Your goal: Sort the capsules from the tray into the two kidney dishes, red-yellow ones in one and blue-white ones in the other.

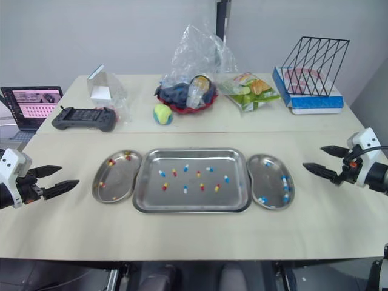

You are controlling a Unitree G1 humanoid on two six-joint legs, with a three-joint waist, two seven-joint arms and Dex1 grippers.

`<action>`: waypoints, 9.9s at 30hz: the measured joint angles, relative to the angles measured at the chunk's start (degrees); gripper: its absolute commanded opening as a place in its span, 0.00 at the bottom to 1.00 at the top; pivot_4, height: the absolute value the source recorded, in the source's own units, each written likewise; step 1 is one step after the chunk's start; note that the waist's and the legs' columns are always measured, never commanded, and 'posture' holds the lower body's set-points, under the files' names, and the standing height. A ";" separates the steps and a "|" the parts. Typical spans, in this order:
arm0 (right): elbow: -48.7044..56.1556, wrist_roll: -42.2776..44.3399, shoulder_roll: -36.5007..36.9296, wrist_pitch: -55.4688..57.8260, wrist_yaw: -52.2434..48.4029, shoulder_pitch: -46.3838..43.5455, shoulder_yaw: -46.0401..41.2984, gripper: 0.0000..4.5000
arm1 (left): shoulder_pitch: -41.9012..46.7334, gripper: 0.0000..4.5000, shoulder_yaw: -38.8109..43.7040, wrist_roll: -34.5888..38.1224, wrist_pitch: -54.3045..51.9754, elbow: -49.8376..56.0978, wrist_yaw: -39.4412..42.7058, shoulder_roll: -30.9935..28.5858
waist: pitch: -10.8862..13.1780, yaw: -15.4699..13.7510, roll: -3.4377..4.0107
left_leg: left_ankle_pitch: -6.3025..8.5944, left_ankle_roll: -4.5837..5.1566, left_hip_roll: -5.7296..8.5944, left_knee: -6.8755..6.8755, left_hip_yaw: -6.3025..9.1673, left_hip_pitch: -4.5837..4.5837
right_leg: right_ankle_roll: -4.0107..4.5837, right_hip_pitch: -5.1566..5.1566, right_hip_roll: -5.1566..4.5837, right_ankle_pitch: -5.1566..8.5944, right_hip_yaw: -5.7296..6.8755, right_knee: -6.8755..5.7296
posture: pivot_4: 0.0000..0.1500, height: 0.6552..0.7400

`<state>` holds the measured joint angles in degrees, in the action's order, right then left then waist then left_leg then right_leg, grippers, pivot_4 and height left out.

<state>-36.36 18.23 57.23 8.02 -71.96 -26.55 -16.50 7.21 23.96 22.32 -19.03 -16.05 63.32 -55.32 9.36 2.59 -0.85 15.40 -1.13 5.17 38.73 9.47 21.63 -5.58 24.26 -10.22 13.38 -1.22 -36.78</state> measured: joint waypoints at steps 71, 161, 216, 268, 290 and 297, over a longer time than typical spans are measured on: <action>34.81 12.69 2.05 23.91 -6.31 5.28 1.56 1.00 | 7.43 0.99 -22.85 15.43 -24.28 40.45 -14.81 13.66 | 0.04 -1.78 -0.05 | 0.04 0.04 0.02 0.11 -0.09 0.11 | 0.05 -0.03 -0.01 -0.03 -0.04 0.10 | 1.00 1.00; 34.65 14.04 0.16 21.08 3.27 4.46 1.27 1.00 | 15.75 0.01 -17.44 -4.26 -38.38 32.61 -27.53 10.45 | 0.09 -1.74 -0.15 | 0.01 -0.01 0.02 0.12 -0.09 0.14 | 0.03 -0.03 -0.01 -0.05 -0.02 0.15 | 1.00 1.00; 4.11 6.86 -1.88 3.61 1.80 0.55 0.03 1.00 | 3.29 0.99 13.35 7.99 6.12 -4.22 -2.24 3.80 | 0.11 -0.26 -0.16 | 0.02 0.02 -0.06 -0.01 -0.12 0.06 | 0.08 0.04 0.02 -0.07 -0.02 0.11 | 1.00 1.00; 27.25 -13.66 -57.53 31.00 41.18 -17.43 42.92 0.88 | -23.08 1.00 21.16 16.20 2.63 21.64 4.78 8.16 | -0.02 1.45 -0.42 | -0.19 -0.41 -0.24 -0.62 -0.14 0.08 | 0.43 0.91 0.08 -0.28 0.10 -0.10 | 1.00 1.00; 19.37 -17.42 -59.60 28.04 43.26 -17.14 42.66 0.59 | -21.69 1.00 20.00 15.75 3.96 21.22 3.64 8.16 | -0.02 1.48 -0.42 | -0.19 -0.41 -0.25 -0.67 -0.16 0.01 | 0.43 0.90 0.08 -0.28 0.11 -0.10 | 1.00 1.00; 17.21 -17.66 -60.60 26.32 43.95 -17.19 41.29 0.59 | -21.66 1.00 19.99 15.71 4.06 21.22 3.60 8.16 | -0.02 1.49 -0.42 | -0.19 -0.41 -0.25 -0.67 -0.16 0.02 | 0.43 0.90 0.08 -0.28 0.11 -0.10 | 1.00 1.00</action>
<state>-19.14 0.57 -3.37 34.33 -28.02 -43.75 24.79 -14.46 43.94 38.03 -14.97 5.16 66.92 -47.17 9.34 4.08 -1.27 15.21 -1.54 4.92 38.06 9.31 21.64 -5.15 25.16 -10.14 13.10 -1.11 -36.88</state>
